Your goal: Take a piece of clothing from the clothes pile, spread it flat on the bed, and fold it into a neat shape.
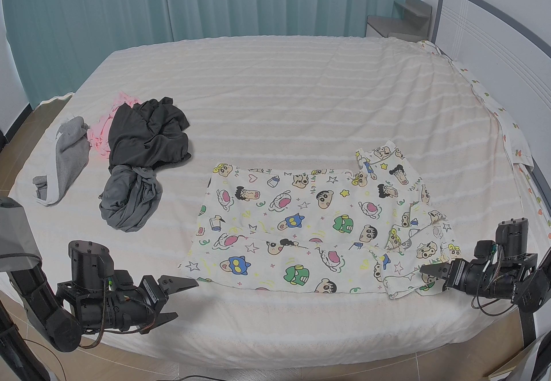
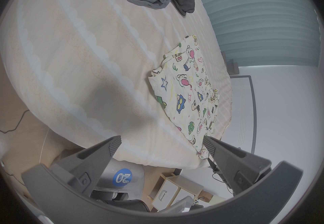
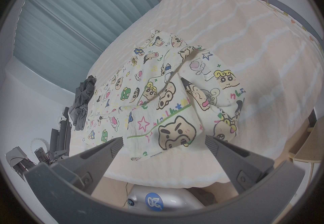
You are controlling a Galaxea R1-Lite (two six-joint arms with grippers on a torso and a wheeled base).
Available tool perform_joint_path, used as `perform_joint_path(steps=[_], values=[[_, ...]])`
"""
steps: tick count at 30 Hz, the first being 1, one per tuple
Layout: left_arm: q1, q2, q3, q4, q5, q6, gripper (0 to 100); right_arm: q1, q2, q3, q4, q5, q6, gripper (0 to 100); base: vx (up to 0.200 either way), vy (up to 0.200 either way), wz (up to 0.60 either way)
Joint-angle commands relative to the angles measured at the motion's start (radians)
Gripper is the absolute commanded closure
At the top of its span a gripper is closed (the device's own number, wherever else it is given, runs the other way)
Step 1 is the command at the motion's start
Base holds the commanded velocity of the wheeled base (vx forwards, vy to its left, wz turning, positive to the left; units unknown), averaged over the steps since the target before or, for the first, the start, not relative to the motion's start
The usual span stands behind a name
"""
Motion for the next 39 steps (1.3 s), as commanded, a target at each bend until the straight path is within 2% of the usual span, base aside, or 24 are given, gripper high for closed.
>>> perform_joint_path(steps=[1, 11, 12, 22, 32, 39], values=[[0.0, 0.002, 0.0, 0.0, 0.001, 0.0, 0, 0.0, 0.017, -0.015, 0.0, 0.005, 0.001, 0, 0.0, 0.0, 0.0], [0.0, 0.005, 0.0, 0.0, -0.001, 0.0, 0, 0.0, 0.072, -0.044, -0.006, 0.005, 0.0, 0, 0.0, 0.0, 0.0], [0.0, 0.005, 0.0, 0.0, -0.001, 0.0, 0, 0.0, 0.075, -0.044, -0.009, 0.005, 0.003, 100, 0.0, 0.0, 0.0], [0.0, 0.005, 0.001, 0.0, -0.001, 0.0, 0, 0.011, 0.075, -0.014, -0.012, 0.005, 0.001, 100, 0.0, 0.0, 0.0], [-0.002, 0.005, 0.001, 0.0, -0.001, 0.0, 0, 0.014, -0.04, 0.061, -0.011, 0.004, 0.006, 100, 0.0, 0.0, 0.0], [-0.003, 0.003, 0.001, 0.0, -0.001, 0.0, 0, 0.016, 0.045, 0.087, -0.018, 0.007, 0.017, 100, 0.0, 0.0, 0.0]])
